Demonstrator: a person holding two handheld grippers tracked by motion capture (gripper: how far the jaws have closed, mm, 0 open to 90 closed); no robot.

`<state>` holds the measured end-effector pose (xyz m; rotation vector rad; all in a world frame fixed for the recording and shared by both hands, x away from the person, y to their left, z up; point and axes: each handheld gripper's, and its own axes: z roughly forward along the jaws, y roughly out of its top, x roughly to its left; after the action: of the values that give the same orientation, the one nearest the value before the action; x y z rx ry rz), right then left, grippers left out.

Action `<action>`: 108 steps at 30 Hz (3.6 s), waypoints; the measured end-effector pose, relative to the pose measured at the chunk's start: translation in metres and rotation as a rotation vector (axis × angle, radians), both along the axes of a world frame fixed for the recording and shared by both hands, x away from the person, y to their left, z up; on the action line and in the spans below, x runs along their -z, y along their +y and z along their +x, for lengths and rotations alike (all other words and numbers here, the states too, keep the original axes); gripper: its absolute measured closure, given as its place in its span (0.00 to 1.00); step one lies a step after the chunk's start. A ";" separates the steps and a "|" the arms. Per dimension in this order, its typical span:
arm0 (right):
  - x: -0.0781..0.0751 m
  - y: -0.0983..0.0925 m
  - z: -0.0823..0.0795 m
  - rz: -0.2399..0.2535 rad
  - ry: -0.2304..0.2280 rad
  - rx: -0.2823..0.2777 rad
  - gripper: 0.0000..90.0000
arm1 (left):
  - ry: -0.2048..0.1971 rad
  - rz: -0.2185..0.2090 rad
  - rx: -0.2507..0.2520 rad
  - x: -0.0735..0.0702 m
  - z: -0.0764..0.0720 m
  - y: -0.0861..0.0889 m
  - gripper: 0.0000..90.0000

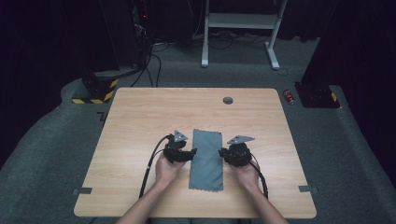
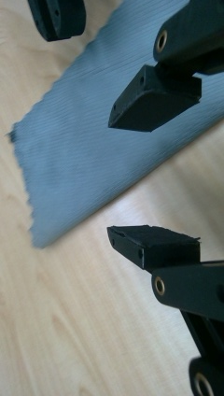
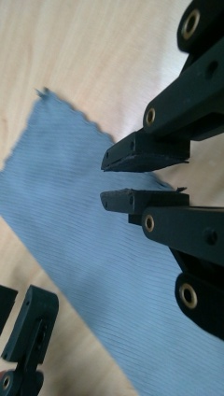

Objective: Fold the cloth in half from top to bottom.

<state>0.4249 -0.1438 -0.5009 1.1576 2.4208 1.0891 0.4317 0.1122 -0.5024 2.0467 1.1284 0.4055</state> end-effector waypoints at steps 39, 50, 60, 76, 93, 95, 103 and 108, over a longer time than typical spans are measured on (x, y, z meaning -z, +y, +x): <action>0.012 0.016 0.092 -0.054 0.045 0.194 0.97 | 0.072 0.013 -0.052 0.011 0.082 -0.017 0.47; 0.011 0.015 0.094 -0.052 0.004 0.197 1.00 | 0.068 0.001 -0.050 0.012 0.087 -0.022 0.57; 0.016 0.017 0.096 -0.057 -0.016 0.167 0.79 | 0.039 0.054 -0.034 0.012 0.086 -0.024 0.76; 0.016 0.019 0.095 -0.067 -0.022 0.159 0.75 | 0.060 0.042 0.007 0.011 0.089 -0.024 0.97; 0.003 0.025 0.096 -0.085 0.003 0.113 0.98 | 0.089 -0.049 0.032 -0.003 0.092 -0.013 0.99; 0.000 0.024 0.094 -0.077 -0.007 0.110 0.99 | 0.084 -0.065 0.032 -0.006 0.091 -0.011 0.99; -0.019 0.023 0.096 -0.040 -0.025 0.115 0.99 | 0.069 -0.084 0.031 -0.021 0.097 -0.006 0.99; -0.034 0.025 0.100 -0.036 -0.052 0.116 0.99 | 0.045 -0.096 0.033 -0.037 0.101 -0.002 0.99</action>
<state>0.5248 -0.1185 -0.4670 1.2250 2.2936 1.0233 0.5332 0.1105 -0.4656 1.9964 1.1177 0.2840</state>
